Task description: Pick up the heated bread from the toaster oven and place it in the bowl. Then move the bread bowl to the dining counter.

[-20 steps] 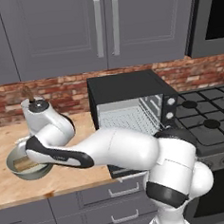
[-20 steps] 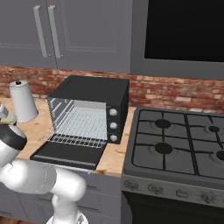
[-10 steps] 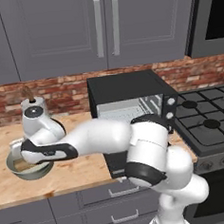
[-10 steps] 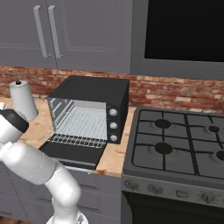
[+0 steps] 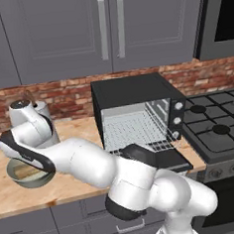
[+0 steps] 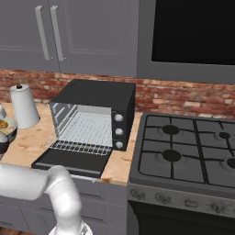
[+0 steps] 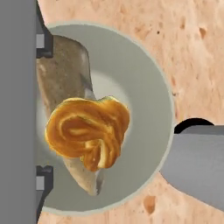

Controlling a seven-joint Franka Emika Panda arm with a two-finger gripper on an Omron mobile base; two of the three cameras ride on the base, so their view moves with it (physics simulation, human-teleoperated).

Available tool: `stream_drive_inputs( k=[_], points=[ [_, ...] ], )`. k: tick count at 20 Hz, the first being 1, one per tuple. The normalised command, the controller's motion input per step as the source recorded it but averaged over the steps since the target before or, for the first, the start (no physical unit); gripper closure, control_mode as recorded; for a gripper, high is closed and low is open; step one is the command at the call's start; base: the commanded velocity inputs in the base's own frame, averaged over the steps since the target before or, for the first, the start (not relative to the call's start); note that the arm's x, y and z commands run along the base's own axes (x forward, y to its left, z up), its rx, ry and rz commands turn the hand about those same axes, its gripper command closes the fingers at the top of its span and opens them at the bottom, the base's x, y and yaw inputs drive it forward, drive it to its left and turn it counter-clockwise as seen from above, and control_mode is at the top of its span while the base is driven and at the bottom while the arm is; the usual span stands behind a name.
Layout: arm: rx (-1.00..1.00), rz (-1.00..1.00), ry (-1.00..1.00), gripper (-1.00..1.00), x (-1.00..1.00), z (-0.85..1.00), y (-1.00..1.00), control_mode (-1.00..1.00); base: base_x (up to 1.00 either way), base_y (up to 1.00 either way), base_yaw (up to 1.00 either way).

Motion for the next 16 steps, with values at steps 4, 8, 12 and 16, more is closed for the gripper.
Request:
stream_drive_inputs(
  k=[4, 8, 12, 16],
  points=[
    [0.06, -0.23, 0.14, -1.00, -0.99, -0.16, -0.64, -1.00, 0.00, 0.00, 0.00],
    [0.07, -0.22, 0.08, -1.00, -0.99, -0.35, -0.57, -1.00, 0.00, 0.00, 0.00],
    [0.08, -0.21, 0.00, -1.00, -0.79, -0.34, -0.43, -1.00, 0.00, 0.00, 0.00],
    [0.05, -0.21, 0.00, -1.00, -0.29, -0.26, -0.15, -1.00, 0.00, 0.00, 0.00]
  ],
)
